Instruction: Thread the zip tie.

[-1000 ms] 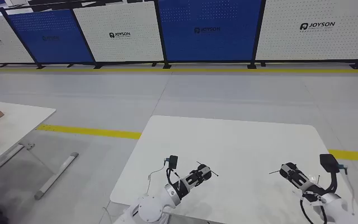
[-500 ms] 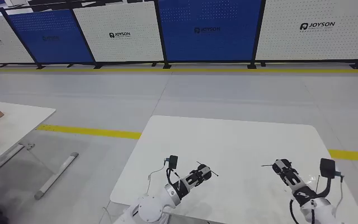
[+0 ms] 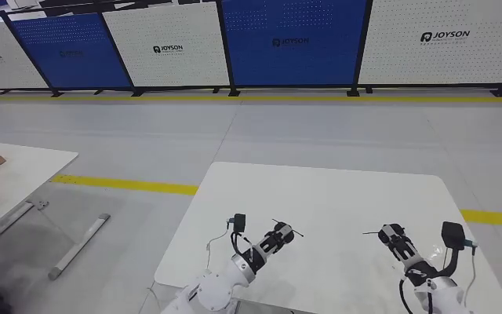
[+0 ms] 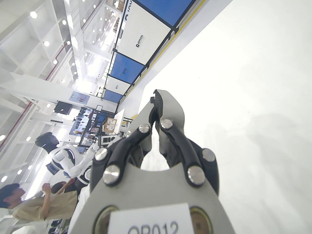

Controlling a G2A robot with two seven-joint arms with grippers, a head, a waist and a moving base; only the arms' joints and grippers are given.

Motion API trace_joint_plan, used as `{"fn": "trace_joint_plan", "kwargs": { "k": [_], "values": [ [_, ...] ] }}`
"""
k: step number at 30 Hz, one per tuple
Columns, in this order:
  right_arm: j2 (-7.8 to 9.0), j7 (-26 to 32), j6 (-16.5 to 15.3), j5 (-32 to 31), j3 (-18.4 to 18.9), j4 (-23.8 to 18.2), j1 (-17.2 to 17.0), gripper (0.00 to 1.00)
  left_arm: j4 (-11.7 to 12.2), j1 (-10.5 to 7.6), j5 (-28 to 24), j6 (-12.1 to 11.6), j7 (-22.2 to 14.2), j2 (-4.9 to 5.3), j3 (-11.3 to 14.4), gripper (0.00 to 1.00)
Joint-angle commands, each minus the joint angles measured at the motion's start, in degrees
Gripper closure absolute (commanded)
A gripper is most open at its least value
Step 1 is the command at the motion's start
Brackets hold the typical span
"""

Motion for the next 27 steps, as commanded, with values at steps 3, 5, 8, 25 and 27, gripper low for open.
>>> {"fn": "trace_joint_plan", "kwargs": {
  "k": [3, 5, 8, 25, 27],
  "values": [
    [0.00, 0.00, 0.00, 0.00, 0.00, 0.00, 0.00, 1.00, 0.78, -1.90, 7.42, 2.86, 9.61, -1.17, 4.59, 1.00],
    [0.00, 0.00, 0.00, 0.00, 0.00, 0.00, 0.00, 1.00, 1.28, -2.47, 7.74, 3.60, 11.07, -1.58, 5.94, 1.00],
    [0.00, 0.00, 0.00, 0.00, 0.00, 0.00, 0.00, 1.00, 1.28, -2.47, 7.74, 3.60, 11.07, -1.58, 5.94, 1.00],
    [-0.50, -3.10, -3.15, 1.10, 0.02, 0.44, -0.37, 1.00, 1.28, -2.47, 7.74, 3.60, 11.07, -1.58, 5.94, 1.00],
    [-0.94, -5.70, -5.22, 1.03, -0.94, 0.78, -1.37, 1.00, 1.28, -2.47, 7.74, 3.60, 11.07, -1.58, 5.94, 1.00]
  ]
}}
